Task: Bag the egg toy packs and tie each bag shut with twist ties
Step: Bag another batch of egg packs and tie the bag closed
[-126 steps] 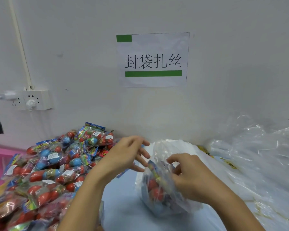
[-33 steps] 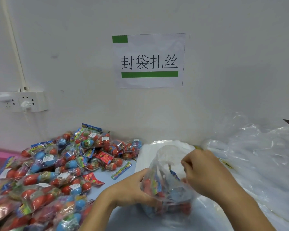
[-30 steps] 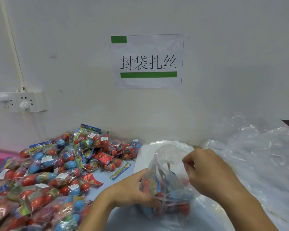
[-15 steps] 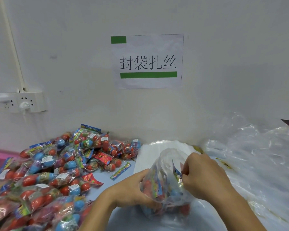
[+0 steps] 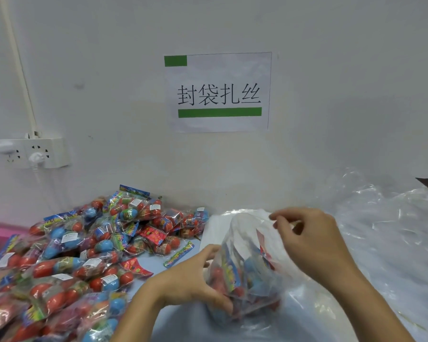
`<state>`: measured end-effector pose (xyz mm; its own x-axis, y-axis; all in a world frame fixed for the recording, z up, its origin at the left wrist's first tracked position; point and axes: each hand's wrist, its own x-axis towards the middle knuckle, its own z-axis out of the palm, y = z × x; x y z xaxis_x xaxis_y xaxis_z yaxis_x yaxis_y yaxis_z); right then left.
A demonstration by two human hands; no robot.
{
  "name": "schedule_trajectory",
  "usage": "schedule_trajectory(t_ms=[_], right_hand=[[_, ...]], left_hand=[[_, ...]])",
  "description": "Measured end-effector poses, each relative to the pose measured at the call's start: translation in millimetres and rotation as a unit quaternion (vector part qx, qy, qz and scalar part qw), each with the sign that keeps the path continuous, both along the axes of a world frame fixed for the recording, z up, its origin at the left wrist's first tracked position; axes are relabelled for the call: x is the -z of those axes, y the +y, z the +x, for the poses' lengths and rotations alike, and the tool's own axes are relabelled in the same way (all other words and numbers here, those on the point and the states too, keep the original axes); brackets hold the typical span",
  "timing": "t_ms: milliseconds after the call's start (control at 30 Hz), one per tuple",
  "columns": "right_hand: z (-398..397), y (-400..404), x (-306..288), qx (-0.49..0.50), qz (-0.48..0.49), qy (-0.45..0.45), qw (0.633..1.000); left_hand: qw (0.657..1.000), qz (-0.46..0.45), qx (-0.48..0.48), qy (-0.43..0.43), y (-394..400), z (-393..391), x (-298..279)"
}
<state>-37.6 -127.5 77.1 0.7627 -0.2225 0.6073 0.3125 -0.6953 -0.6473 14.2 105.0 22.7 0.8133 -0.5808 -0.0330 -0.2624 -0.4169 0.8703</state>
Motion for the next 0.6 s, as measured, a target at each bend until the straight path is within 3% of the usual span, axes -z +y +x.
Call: schedule_trajectory(t_ms=[100,200,267,333,400,500,600], right_hand=[[0,-21,-5,0.037,0.058,-0.003,0.998],[-1,-50,3,0.020,0.023,0.187,0.982],[-3,-55,10,-0.079,-0.034,0.345,0.935],[-2,-44,18,-0.152,-0.071,0.404,0.899],[3,-32,23,-0.152,-0.079,0.355,0.919],[8,-27,21,-0.093,-0.020,0.234,0.968],[8,-29,19,-0.068,0.048,0.191,0.978]], left_hand=[[0.999,-0.037,-0.021,-0.018,9,1,-10],[0.992,-0.116,-0.031,-0.033,12,0,-20],[0.992,-0.115,-0.022,-0.041,8,-2,-22],[0.995,-0.079,-0.021,-0.062,0,-3,-18],[0.991,-0.078,-0.062,-0.088,-4,0,-14],[0.964,-0.204,-0.140,-0.093,-5,6,-14],[0.929,-0.297,-0.203,-0.089,-7,9,-16]])
